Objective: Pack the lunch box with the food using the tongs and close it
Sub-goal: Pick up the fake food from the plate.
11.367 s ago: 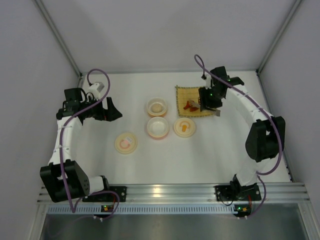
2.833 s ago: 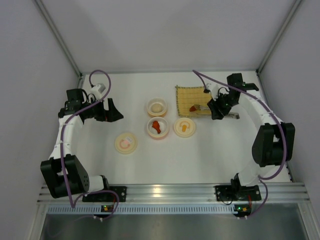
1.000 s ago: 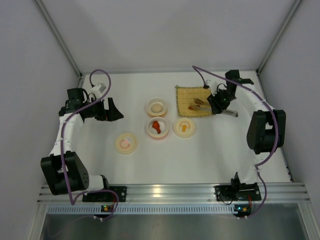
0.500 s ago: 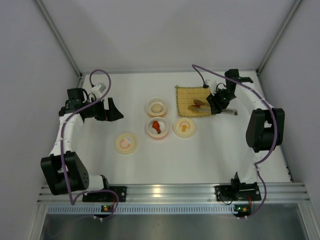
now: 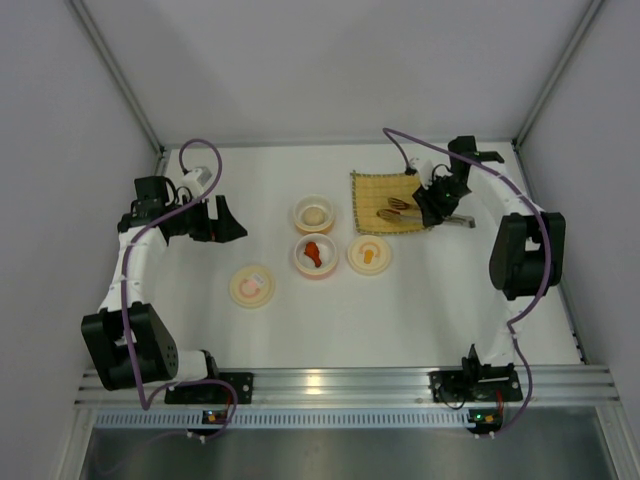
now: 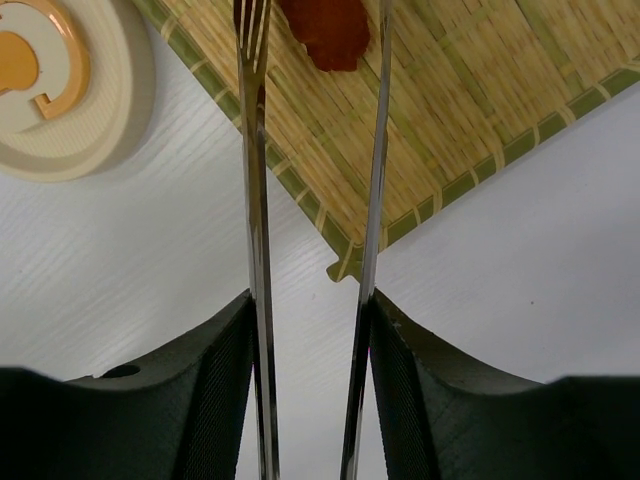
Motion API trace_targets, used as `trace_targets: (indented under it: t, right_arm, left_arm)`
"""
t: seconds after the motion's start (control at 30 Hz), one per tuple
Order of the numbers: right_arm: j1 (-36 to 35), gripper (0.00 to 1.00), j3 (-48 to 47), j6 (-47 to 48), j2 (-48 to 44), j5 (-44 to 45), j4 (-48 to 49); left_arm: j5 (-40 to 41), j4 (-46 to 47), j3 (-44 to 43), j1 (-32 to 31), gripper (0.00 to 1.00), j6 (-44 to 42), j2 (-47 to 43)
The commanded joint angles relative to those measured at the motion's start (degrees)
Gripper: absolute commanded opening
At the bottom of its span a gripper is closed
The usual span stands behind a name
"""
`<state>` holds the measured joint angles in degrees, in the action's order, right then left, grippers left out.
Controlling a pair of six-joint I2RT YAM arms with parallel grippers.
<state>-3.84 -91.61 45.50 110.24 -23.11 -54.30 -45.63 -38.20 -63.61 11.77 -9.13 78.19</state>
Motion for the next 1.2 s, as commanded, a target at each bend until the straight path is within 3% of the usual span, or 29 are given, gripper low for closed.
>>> trace_targets:
  t: [0.0,0.43,1.17]
  right_arm:
    - [0.9,0.45,-2.6,1.7,-0.2,-0.3,-1.2]
    - [0.9,0.22,-2.1,1.1,-3.5,-4.5,-4.2]
    - [0.1,0.2,1.8,-8.1,-12.1,-6.8,-1.3]
  left_arm:
    - [-1.6,1.6,-1.3,0.4,0.98,-0.5,-0.6]
    - [-1.6,1.7,-1.3,0.4,0.98,-0.2,-0.8]
    - [-1.9,2.7,-1.4,0.4,0.99,0.9,-0.8]
